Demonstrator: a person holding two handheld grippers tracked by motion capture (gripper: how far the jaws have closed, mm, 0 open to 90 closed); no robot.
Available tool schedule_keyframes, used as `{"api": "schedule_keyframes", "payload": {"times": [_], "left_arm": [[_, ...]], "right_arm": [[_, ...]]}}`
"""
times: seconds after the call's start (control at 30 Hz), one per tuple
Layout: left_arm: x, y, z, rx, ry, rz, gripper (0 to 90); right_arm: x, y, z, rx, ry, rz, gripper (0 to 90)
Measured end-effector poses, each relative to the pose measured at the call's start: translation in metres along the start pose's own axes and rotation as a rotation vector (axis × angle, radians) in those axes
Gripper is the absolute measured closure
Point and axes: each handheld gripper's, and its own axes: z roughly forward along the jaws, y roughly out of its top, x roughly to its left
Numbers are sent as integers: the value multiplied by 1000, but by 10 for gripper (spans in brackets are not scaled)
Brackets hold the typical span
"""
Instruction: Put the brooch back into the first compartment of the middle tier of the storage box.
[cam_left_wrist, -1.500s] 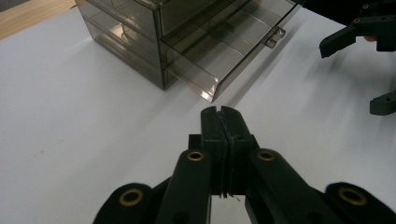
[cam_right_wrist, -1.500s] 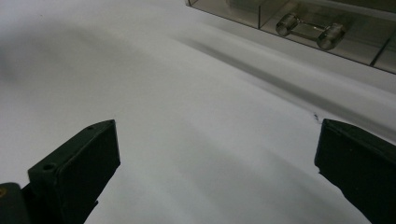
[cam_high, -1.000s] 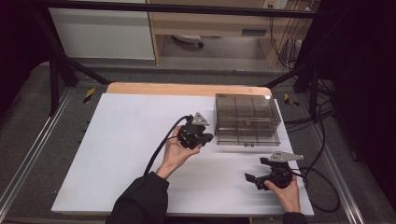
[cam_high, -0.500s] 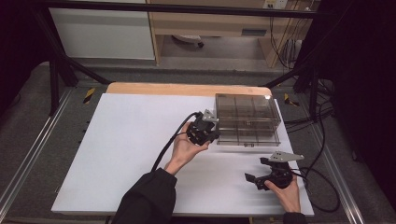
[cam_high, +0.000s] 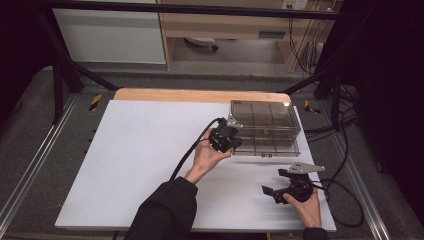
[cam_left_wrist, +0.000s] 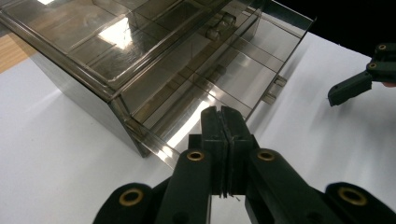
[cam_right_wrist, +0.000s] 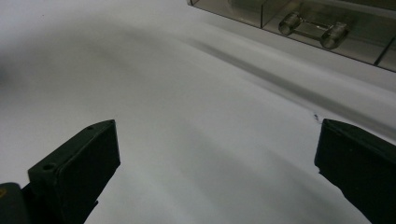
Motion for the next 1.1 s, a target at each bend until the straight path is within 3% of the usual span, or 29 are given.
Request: {"api": "schedule_keyframes", "payload": {"times": [0.47,1.1], "left_arm": [[2,2,27,23,17,-9,889],[3,-6,46,46,15,-11,887]], "right_arm": [[0,0,0,3,1,-1,5],[0,0,-1,2,1,-1,5]]}}
